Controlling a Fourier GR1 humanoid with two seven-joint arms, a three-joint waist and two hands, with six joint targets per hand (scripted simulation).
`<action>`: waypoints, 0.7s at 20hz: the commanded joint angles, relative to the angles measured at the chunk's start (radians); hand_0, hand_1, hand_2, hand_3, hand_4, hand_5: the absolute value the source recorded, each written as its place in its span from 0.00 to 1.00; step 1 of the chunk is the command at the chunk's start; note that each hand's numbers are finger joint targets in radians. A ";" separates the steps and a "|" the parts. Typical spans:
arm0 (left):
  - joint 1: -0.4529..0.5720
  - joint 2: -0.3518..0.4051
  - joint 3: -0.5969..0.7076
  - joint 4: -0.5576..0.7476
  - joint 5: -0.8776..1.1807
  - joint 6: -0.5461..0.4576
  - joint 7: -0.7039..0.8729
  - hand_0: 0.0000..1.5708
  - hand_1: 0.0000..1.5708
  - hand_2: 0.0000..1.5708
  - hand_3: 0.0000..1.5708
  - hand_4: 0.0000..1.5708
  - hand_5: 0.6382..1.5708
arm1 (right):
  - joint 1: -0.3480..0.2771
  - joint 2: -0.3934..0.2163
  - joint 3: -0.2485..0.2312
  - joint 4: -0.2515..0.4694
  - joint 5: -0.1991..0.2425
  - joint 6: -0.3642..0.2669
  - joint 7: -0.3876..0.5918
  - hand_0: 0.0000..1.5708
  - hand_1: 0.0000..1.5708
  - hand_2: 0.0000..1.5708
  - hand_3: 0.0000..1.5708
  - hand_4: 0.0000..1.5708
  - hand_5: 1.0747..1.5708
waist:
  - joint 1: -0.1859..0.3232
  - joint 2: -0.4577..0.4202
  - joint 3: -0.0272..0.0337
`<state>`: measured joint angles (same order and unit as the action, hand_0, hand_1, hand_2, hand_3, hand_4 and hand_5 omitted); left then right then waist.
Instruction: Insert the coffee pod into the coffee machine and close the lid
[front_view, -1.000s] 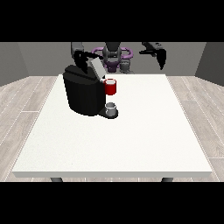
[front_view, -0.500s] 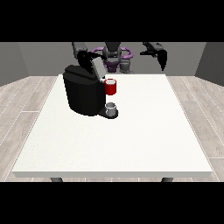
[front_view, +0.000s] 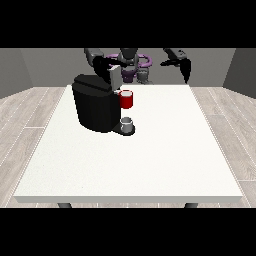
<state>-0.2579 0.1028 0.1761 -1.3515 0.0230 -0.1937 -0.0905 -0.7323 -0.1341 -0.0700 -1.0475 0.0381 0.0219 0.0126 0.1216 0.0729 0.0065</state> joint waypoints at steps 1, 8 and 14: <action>-0.022 0.003 0.004 0.017 -0.006 0.012 -0.025 0.00 0.00 0.00 0.00 0.11 1.00 | -0.042 0.015 0.079 -0.009 0.076 0.000 -0.031 0.00 0.00 0.00 0.00 0.11 1.00 | 0.023 0.022 -0.0069; -0.029 -0.012 -0.027 0.006 -0.014 0.003 -0.035 0.00 0.00 0.00 0.00 0.12 1.00 | -0.049 0.035 0.096 -0.056 0.066 -0.025 0.042 0.00 0.00 0.00 0.00 0.07 1.00 | 0.037 -0.022 -0.0070; 0.004 -0.065 -0.059 -0.022 -0.015 0.030 -0.071 0.00 0.00 0.00 0.00 0.16 1.00 | -0.007 0.087 0.117 -0.059 0.053 0.011 -0.071 0.00 0.00 0.00 0.00 0.08 1.00 | 0.015 -0.039 -0.0065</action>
<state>-0.2796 0.0817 0.1440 -1.3612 0.0201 -0.1943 -0.1508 -0.7652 -0.0909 0.0137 -1.0942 0.0860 0.0193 -0.0099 0.1496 0.0667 0.0021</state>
